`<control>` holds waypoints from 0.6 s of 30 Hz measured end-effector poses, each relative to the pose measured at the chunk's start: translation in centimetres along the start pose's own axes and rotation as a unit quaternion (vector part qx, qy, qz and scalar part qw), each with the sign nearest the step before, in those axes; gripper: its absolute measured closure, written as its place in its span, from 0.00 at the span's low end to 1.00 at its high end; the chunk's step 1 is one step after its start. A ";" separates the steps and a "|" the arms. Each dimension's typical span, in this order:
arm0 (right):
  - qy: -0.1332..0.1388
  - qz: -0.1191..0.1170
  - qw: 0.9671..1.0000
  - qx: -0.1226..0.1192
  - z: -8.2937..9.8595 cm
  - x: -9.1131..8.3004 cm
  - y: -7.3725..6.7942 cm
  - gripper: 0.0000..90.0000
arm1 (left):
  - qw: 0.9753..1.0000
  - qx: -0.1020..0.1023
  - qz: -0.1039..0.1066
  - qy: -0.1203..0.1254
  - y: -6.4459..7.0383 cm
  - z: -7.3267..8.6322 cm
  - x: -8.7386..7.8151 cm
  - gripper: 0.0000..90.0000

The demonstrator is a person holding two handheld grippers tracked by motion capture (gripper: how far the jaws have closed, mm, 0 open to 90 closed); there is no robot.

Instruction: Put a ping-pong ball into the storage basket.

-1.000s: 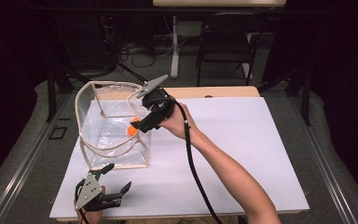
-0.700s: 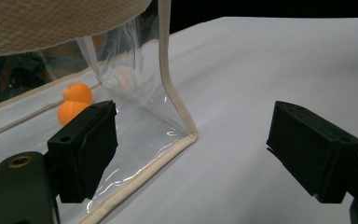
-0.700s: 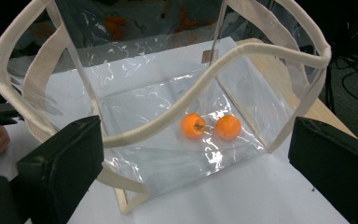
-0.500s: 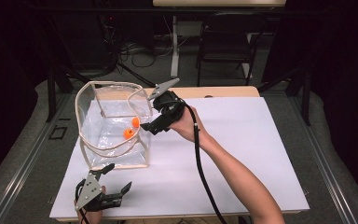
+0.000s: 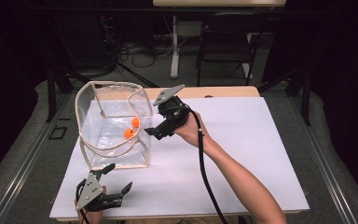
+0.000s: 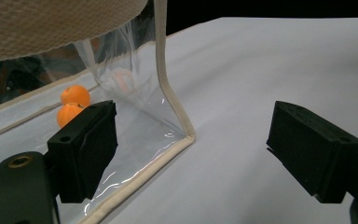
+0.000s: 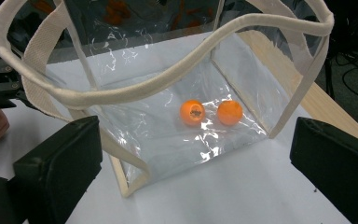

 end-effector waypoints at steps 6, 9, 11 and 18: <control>-0.002 -0.001 1.000 0.002 0.5 -0.1 0.0 0.02 | 1.000 -0.001 0.000 -0.001 0.0 0.0 0.0 0.17; -0.003 0.000 1.000 0.004 0.8 0.0 0.1 0.02 | 1.000 0.000 0.000 -0.001 0.0 0.0 0.0 0.17; -0.006 -0.001 1.000 0.004 1.1 0.1 0.1 0.02 | 1.000 0.000 -0.001 0.000 0.0 0.0 0.0 0.17; -0.011 -0.001 1.000 0.007 2.0 0.0 0.1 0.02 | 1.000 0.001 0.000 -0.002 0.0 0.0 0.1 0.17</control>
Point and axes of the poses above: each handheld gripper's, and its own axes: x roughly forward along the jaws, z roughly out of its underside, y roughly to its right, the point moved 5 cm from there along x, roughly forward along the jaws, and after that the axes turned 7 degrees about y, right-handed, at the moved point
